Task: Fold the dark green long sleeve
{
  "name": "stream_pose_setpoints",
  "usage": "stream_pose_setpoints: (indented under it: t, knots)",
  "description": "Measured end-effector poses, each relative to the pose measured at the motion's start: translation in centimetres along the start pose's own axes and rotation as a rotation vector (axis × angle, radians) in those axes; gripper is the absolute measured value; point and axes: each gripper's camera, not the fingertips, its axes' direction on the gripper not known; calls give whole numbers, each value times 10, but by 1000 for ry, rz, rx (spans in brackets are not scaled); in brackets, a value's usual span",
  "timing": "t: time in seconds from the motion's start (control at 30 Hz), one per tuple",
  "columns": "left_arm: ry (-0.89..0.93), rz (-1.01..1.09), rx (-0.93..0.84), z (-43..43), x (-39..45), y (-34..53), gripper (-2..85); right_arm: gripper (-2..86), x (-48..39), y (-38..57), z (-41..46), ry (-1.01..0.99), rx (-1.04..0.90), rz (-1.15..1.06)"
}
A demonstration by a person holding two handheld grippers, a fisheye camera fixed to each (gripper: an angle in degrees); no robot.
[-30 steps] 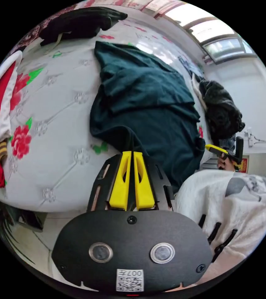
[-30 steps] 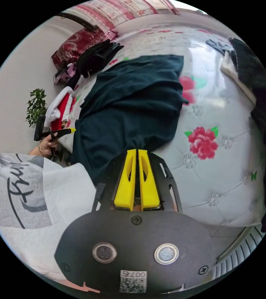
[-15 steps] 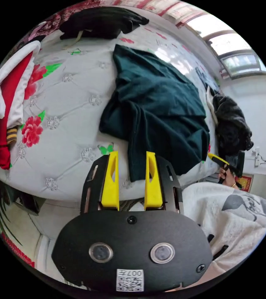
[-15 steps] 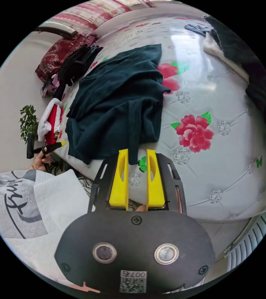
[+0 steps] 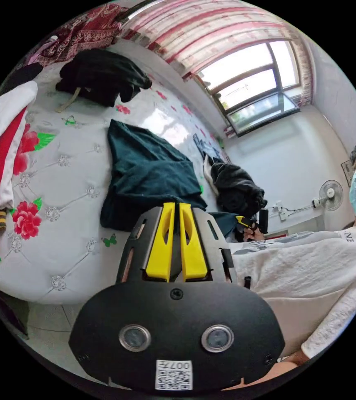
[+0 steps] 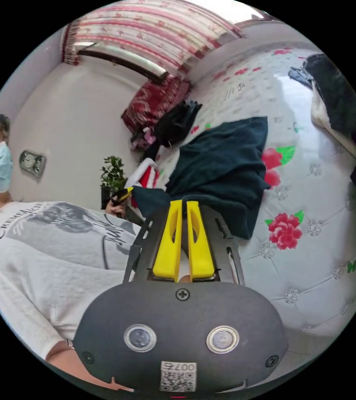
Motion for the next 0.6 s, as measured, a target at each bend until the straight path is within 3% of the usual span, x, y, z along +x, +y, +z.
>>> stream_pose_setpoints:
  t: [0.07, 0.23, 0.37, 0.43, 0.6]
  knots:
    - [37, 10, 100, -20, -1, -19, -6, -1, 3, -15, -38, -112, 142, -24]
    - [92, 9, 216, 6, -21, -123, -3, 1, 21, -89, -56, -185, 246, -70]
    - [-109, -71, 211, 68, -56, -205, 13, 11, 65, -173, -17, -10, 236, -1]
    - [-290, -205, 79, 126, -99, -238, 41, 21, 99, -199, 14, 107, 183, 106]
    - [-453, -193, -10, 156, -131, -221, 61, 51, 171, -173, 64, 99, 63, 293]
